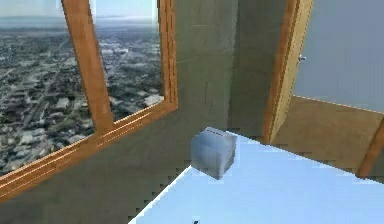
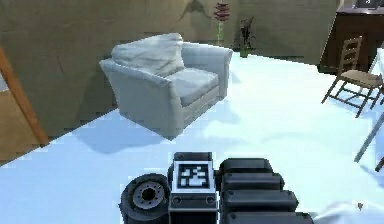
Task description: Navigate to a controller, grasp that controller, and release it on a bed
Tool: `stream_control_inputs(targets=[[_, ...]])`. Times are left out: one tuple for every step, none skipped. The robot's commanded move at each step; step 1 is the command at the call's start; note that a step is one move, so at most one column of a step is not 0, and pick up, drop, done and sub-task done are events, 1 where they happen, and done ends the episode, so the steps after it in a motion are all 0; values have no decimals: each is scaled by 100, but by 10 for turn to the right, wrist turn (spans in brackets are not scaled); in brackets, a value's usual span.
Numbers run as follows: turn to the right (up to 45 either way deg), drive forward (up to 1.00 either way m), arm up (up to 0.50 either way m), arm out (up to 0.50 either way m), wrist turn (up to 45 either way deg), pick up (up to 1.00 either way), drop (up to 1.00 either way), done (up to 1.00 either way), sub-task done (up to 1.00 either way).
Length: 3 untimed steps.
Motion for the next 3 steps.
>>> stream_control_inputs(targets=[[-450, 0, 0, 0, 0, 0, 0, 0, 0], [-450, 0, 0, 0, 0, 0, 0, 0, 0], [-270, 0, 0, 0, 0, 0, 0, 0, 0]])
